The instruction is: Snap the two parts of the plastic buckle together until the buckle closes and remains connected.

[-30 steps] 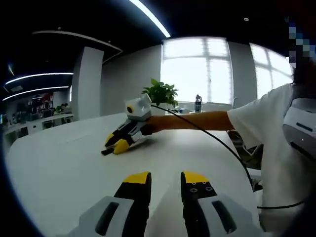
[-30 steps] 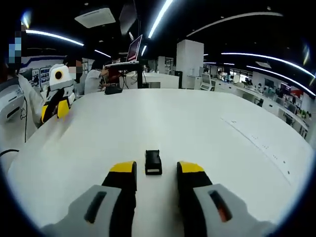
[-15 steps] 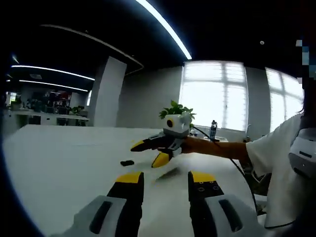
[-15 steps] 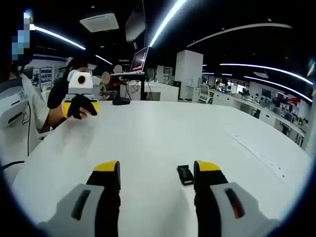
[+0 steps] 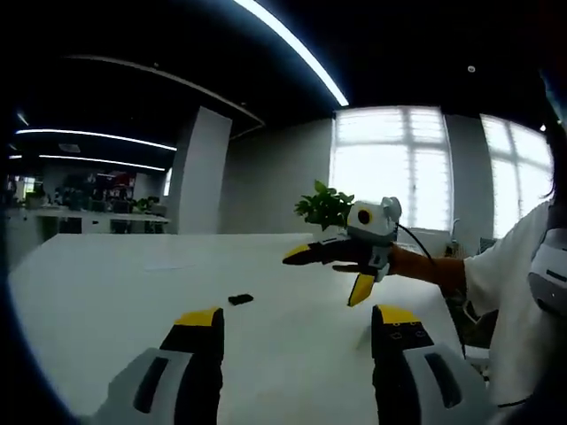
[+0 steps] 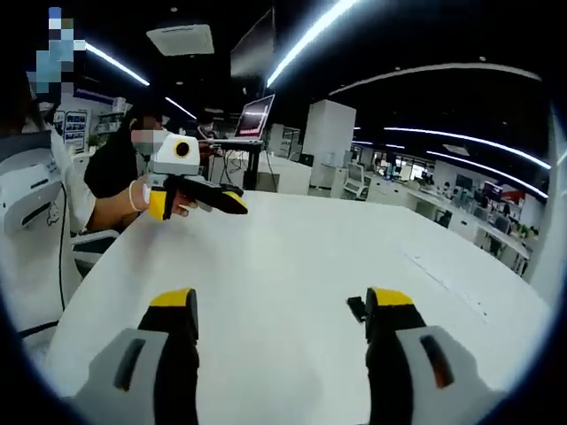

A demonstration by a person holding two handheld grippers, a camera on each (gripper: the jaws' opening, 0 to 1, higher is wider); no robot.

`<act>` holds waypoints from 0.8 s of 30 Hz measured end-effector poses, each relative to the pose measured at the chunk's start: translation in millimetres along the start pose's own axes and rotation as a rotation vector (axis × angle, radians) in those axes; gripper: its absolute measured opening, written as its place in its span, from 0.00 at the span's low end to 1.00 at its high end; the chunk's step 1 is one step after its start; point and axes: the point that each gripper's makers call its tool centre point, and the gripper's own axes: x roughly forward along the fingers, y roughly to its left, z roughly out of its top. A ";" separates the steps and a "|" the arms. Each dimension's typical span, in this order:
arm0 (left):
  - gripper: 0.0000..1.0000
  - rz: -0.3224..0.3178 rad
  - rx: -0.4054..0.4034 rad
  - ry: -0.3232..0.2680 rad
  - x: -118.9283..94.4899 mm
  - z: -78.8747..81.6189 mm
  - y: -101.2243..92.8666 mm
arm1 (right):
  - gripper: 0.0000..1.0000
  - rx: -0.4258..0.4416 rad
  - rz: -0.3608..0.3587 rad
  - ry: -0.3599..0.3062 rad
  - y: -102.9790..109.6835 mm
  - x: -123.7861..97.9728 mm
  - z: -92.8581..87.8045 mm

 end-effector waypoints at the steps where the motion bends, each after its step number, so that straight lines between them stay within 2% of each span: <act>1: 0.73 0.007 0.011 0.001 0.0 0.4 0.8 | 0.82 0.000 -0.004 -0.002 1.8 -3.2 1.2; 5: 0.77 0.024 0.040 0.012 -0.4 2.3 3.8 | 0.91 0.015 -0.030 0.001 8.1 -13.9 4.5; 7: 0.83 0.026 0.030 0.013 0.2 4.9 3.8 | 1.00 0.005 -0.062 0.011 8.7 -19.2 5.9; 10: 1.00 0.043 0.032 0.005 1.6 10.3 4.1 | 1.00 -0.011 -0.090 0.023 11.0 -25.9 8.7; 15: 0.99 0.110 0.066 0.032 -1.7 11.2 11.6 | 1.00 -0.040 -0.179 0.035 9.2 -39.2 17.6; 16: 0.99 0.124 0.073 0.026 -3.8 13.4 13.6 | 1.00 -0.042 -0.202 0.040 8.5 -41.7 18.8; 21: 0.99 0.155 0.057 -0.079 -17.9 36.6 17.8 | 1.00 -0.017 -0.308 0.014 8.2 -57.5 27.0; 24: 0.99 0.164 0.063 -0.106 -27.1 47.7 18.5 | 1.00 0.004 -0.366 0.021 7.9 -67.3 25.7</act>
